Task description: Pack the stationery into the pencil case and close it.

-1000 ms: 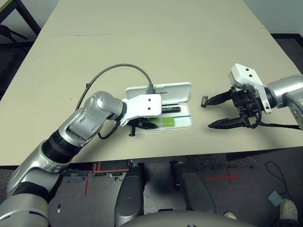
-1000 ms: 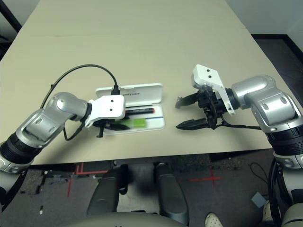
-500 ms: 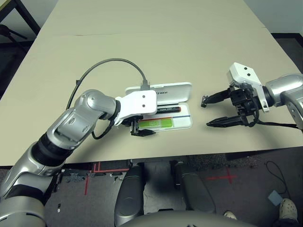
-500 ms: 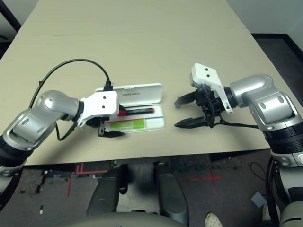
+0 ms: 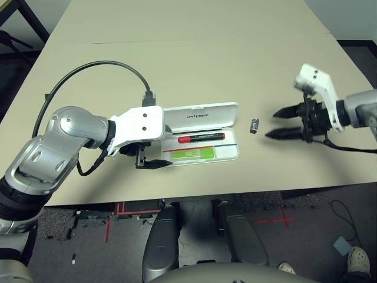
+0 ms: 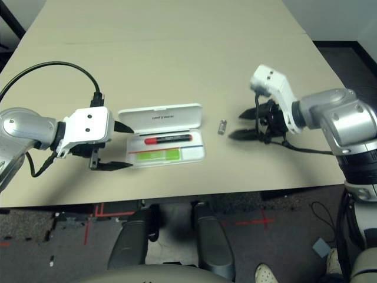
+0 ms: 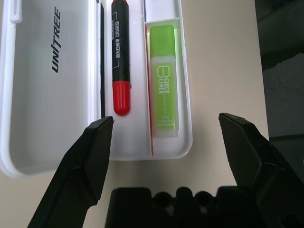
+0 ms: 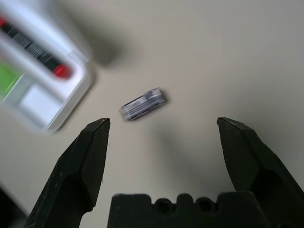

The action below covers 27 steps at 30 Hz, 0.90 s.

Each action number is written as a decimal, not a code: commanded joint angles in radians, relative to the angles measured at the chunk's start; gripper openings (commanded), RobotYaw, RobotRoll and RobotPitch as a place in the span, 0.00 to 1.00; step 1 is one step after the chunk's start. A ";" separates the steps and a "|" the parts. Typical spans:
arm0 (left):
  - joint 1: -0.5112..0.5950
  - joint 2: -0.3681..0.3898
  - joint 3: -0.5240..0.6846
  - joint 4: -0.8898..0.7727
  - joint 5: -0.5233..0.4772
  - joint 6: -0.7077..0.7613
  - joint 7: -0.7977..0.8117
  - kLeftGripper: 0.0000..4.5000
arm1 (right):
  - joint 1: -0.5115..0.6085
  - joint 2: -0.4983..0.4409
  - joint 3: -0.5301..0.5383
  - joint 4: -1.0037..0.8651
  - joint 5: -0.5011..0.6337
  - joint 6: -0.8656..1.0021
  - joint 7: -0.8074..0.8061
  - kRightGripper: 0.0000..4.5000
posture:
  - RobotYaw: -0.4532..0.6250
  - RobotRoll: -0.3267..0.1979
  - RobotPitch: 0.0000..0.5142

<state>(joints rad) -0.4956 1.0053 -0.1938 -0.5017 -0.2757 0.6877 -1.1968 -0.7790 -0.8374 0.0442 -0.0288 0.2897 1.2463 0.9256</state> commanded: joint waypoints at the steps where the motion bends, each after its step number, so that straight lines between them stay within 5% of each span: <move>1: -0.001 0.005 0.000 -0.008 -0.006 -0.015 -0.001 0.99 | -0.009 0.084 -0.063 -0.034 -0.014 0.126 -0.156 1.00 | 0.44 0.62 0.43; 9: -0.021 -0.005 -0.022 0.013 0.006 -0.035 -0.005 0.99 | -0.022 0.260 -0.164 -0.119 -0.018 0.264 -0.379 1.00 | 0.44 0.62 0.44; 19: -0.013 0.000 -0.023 0.005 0.011 -0.046 -0.001 0.99 | 0.095 0.484 -0.209 -0.297 -0.061 0.353 -0.603 1.00 | 0.45 0.62 0.44; 27: -0.014 -0.006 -0.027 0.004 0.014 -0.054 0.002 0.99 | 0.196 0.557 -0.209 -0.424 -0.100 0.354 -0.713 1.00 | 0.45 0.62 0.45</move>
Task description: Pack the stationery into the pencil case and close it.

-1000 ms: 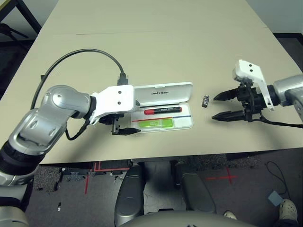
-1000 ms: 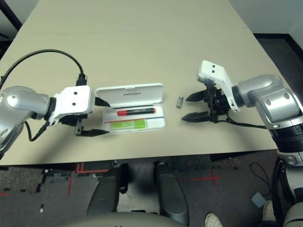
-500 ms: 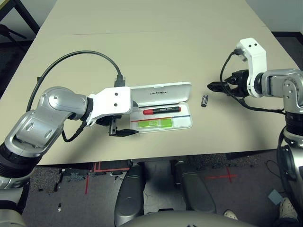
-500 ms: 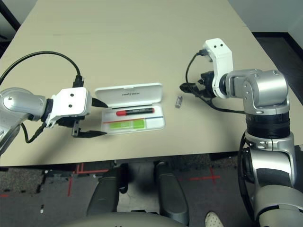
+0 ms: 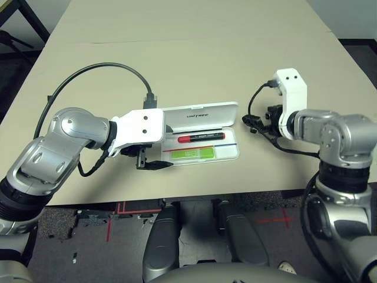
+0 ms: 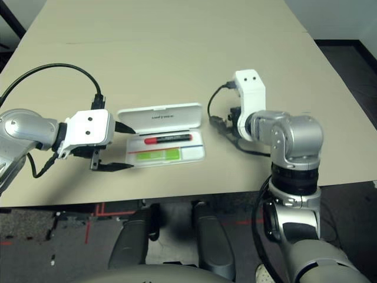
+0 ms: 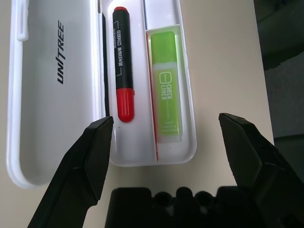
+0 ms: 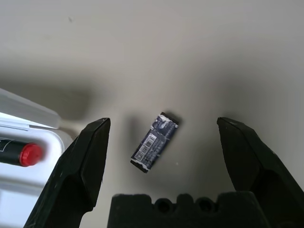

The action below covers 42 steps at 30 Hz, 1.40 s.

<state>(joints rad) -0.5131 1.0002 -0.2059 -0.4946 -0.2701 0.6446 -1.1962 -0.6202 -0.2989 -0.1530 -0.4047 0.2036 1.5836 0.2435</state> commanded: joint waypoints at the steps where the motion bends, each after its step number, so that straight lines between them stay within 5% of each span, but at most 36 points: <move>1: 0.002 -0.002 -0.016 -0.002 0.008 -0.012 0.002 0.99 | 0.053 0.025 -0.009 -0.060 -0.017 0.010 -0.040 1.00 | 0.45 0.62 0.45; 25: -0.009 -0.026 -0.031 -0.007 0.014 -0.012 0.021 0.99 | 0.129 0.150 0.023 0.021 -0.047 -0.134 -0.151 1.00 | 0.47 0.62 0.44; 42: -0.003 -0.032 -0.036 -0.009 0.022 -0.012 0.028 0.99 | 0.113 0.162 0.006 -0.021 -0.035 -0.005 -0.145 1.00 | 0.49 0.62 0.43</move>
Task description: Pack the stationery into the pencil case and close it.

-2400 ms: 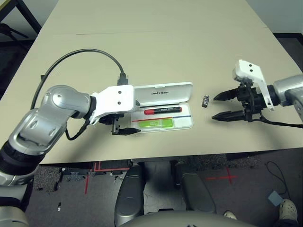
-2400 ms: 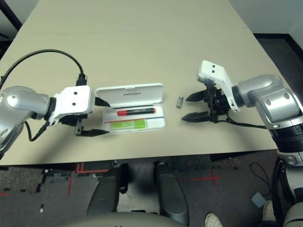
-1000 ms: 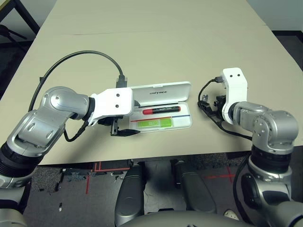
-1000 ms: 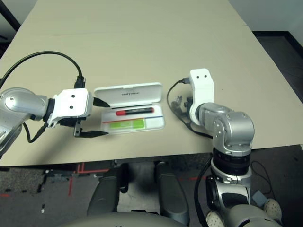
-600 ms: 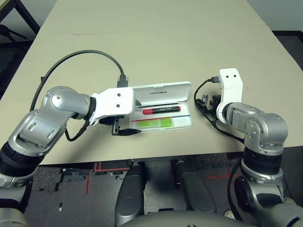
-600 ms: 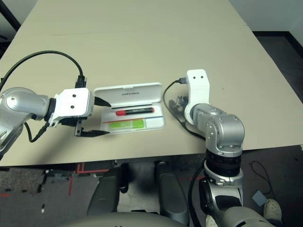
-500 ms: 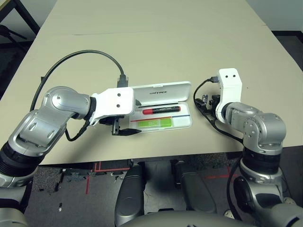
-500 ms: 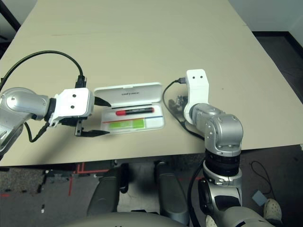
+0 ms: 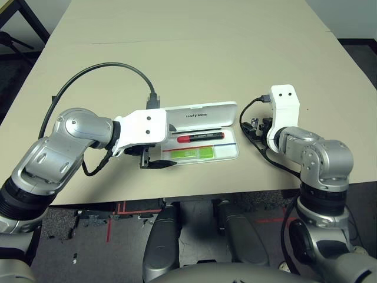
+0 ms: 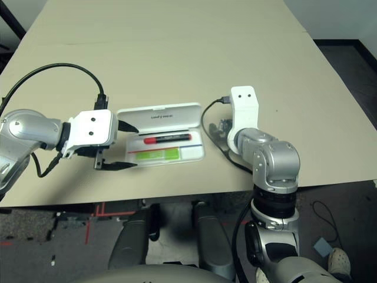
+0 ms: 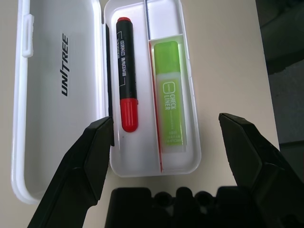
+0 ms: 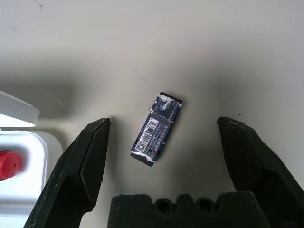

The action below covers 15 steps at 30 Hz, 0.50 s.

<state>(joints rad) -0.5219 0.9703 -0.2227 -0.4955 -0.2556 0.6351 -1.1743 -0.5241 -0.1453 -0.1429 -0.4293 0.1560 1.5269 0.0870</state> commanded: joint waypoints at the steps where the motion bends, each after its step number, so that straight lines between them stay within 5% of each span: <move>1: 0.005 -0.004 -0.019 -0.008 0.009 -0.002 0.006 0.99 | 0.014 0.005 -0.003 0.003 0.014 0.063 0.014 1.00 | 0.49 0.62 0.43; 6: 0.005 -0.013 -0.023 -0.007 0.013 -0.001 0.009 0.99 | 0.013 0.006 -0.007 0.002 0.016 0.076 0.020 1.00 | 0.49 0.62 0.43; 8: 0.005 -0.013 -0.023 -0.007 0.014 -0.002 0.010 1.00 | 0.013 0.007 -0.008 0.002 0.016 0.079 0.020 0.92 | 0.49 0.62 0.43; 15: 0.003 -0.014 -0.026 -0.007 0.014 -0.002 0.013 1.00 | 0.017 0.007 -0.011 0.007 0.016 0.077 0.022 0.38 | 0.49 0.62 0.43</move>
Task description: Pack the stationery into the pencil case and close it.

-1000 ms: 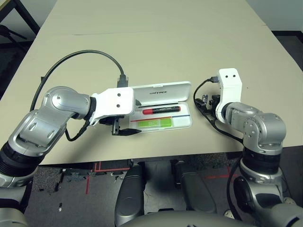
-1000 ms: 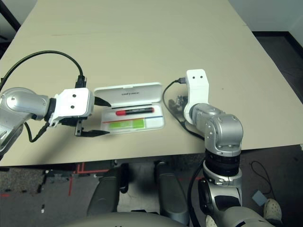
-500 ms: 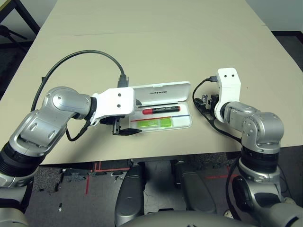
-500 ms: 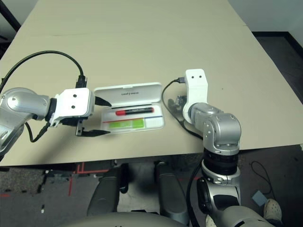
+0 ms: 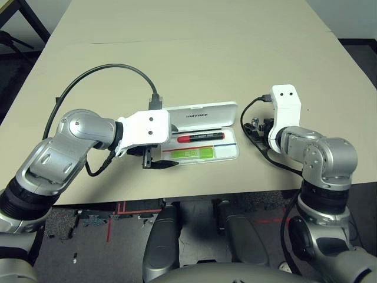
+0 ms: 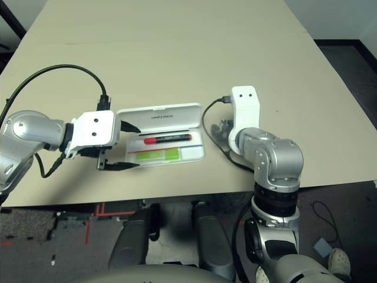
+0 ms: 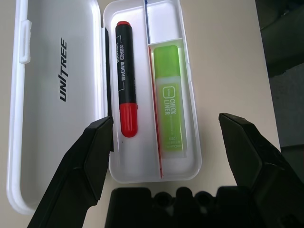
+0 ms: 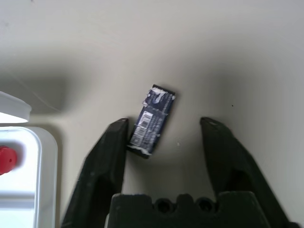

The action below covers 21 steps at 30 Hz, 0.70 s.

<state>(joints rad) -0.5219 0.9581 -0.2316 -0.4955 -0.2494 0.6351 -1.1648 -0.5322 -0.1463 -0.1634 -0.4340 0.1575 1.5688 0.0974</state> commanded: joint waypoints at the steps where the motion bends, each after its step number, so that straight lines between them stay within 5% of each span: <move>1: 0.002 -0.002 -0.017 -0.006 0.007 -0.002 0.004 1.00 | 0.025 0.009 0.009 0.012 0.013 0.034 0.012 0.29 | 0.49 0.62 0.42; 4: 0.000 -0.003 -0.019 -0.005 0.007 -0.001 0.004 1.00 | 0.026 0.009 0.009 0.015 0.012 0.028 0.014 0.07 | 0.49 0.62 0.42; 14: -0.001 -0.003 -0.019 -0.005 0.007 0.002 0.005 1.00 | 0.047 -0.089 0.074 0.021 0.071 -0.043 0.113 0.06 | 0.49 0.62 0.42; 21: 0.003 0.006 -0.012 -0.003 0.005 -0.001 0.000 1.00 | -0.063 -0.528 0.249 0.081 0.252 -0.164 0.517 0.06 | 0.49 0.62 0.42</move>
<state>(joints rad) -0.5236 0.9569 -0.2378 -0.4953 -0.2492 0.6356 -1.1643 -0.5722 -0.6121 0.0439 -0.3777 0.3708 1.4578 0.5099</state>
